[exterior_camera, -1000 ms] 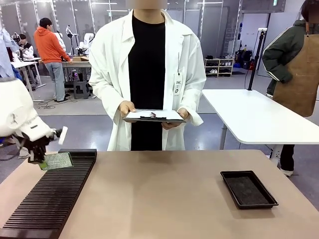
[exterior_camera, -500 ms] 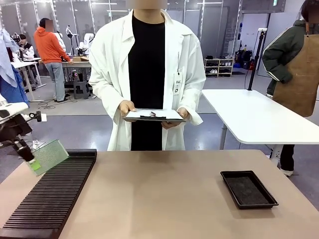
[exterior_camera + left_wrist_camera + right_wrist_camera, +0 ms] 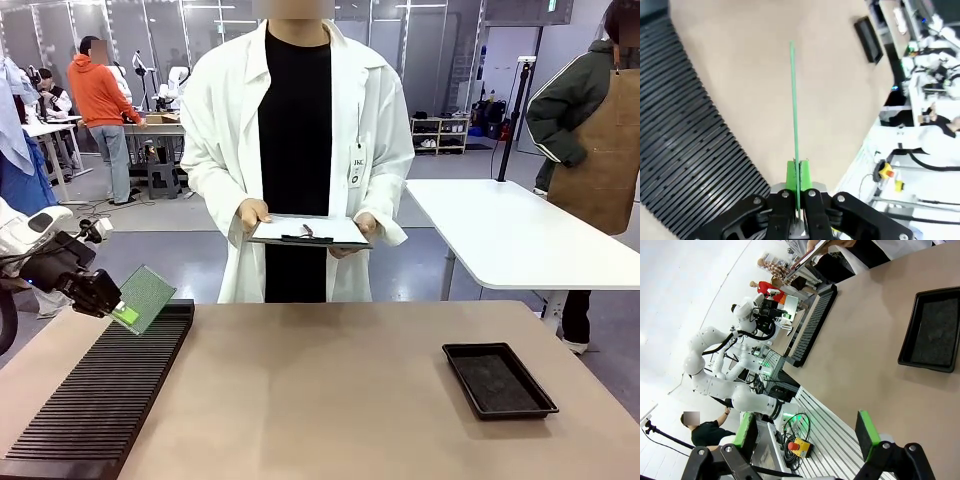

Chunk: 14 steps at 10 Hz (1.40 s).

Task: Inspect the PCB.
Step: Pick up the Blank PCB and present it to the human.

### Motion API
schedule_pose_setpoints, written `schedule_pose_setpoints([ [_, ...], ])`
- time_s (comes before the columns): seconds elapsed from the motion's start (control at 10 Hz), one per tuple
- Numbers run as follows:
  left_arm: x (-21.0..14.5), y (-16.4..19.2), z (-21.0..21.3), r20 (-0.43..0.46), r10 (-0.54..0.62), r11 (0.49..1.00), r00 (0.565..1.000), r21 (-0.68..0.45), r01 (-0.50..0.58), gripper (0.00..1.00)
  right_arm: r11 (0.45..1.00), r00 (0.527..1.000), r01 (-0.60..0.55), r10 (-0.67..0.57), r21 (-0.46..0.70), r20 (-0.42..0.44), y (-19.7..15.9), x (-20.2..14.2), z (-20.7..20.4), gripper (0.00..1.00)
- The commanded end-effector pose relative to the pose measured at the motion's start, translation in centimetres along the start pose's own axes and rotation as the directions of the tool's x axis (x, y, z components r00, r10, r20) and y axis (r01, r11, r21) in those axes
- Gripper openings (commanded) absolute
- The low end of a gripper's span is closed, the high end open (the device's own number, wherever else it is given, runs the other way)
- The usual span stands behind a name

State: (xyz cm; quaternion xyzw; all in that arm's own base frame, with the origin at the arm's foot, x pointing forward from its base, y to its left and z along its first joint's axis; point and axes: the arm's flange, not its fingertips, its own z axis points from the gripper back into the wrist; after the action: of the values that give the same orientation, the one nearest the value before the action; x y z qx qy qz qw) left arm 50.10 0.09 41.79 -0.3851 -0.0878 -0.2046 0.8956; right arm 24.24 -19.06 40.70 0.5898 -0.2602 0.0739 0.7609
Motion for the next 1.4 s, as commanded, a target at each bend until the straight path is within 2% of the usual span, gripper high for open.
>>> schedule_pose_setpoints([
  [0.0, 0.0, 0.1, 0.1, -0.010, 0.001, 1.000, 1.000, -0.023, -0.001, 0.00, 1.000, 1.000, -0.007, 0.007, 0.009, 0.010, 0.2, 0.3, 0.2, 1.00],
  [0.4, -0.1, 0.0, -0.2, -0.005, 0.002, 1.000, 1.000, -0.004, -0.002, 0.03, 1.000, 1.000, -0.007, 0.007, 0.009, 0.010, 0.2, 0.3, 0.2, 1.00],
  [0.5, 1.0, 0.5, -0.1, 0.015, 0.091, 0.985, 0.996, -0.146, -0.087, 0.03, 1.000, 1.000, -0.007, 0.007, 0.009, 0.010, 0.2, 0.3, 0.2, 1.00],
  [0.6, 1.8, 1.0, -0.7, 0.017, 0.189, 0.951, 0.982, -0.252, -0.179, 0.03, 1.000, 1.000, -0.007, 0.007, 0.009, 0.010, 0.2, 0.3, 0.2, 1.00],
  [0.7, 2.4, 1.2, -1.5, -0.014, 0.289, 0.881, 0.957, -0.388, -0.271, 0.03, 1.000, 1.000, -0.007, 0.007, 0.009, 0.010, 0.2, 0.3, 0.2, 1.00],
  [0.8, 3.2, 1.4, -2.4, -0.045, 0.337, 0.831, 0.940, -0.456, -0.319, 0.03, 1.000, 1.000, -0.007, 0.007, 0.009, 0.010, 0.2, 0.3, 0.2, 1.00],
  [1.1, 5.2, 1.7, -5.3, -0.049, 0.447, 0.721, 0.893, -0.571, -0.392, 0.03, 1.000, 1.000, -0.007, 0.007, 0.009, 0.010, 0.2, 0.3, 0.2, 1.00],
  [1.2, 5.9, 2.2, -6.7, -0.050, 0.457, 0.685, 0.888, -0.617, -0.387, 0.03, 1.000, 1.000, -0.007, 0.007, 0.009, 0.010, 0.2, 0.3, 0.2, 1.00],
  [1.3, 6.4, 2.6, -7.6, 0.010, 0.458, 0.701, 0.889, -0.619, -0.354, 0.03, 1.000, 1.000, -0.007, 0.007, 0.009, 0.010, 0.2, 0.3, 0.2, 1.00],
])
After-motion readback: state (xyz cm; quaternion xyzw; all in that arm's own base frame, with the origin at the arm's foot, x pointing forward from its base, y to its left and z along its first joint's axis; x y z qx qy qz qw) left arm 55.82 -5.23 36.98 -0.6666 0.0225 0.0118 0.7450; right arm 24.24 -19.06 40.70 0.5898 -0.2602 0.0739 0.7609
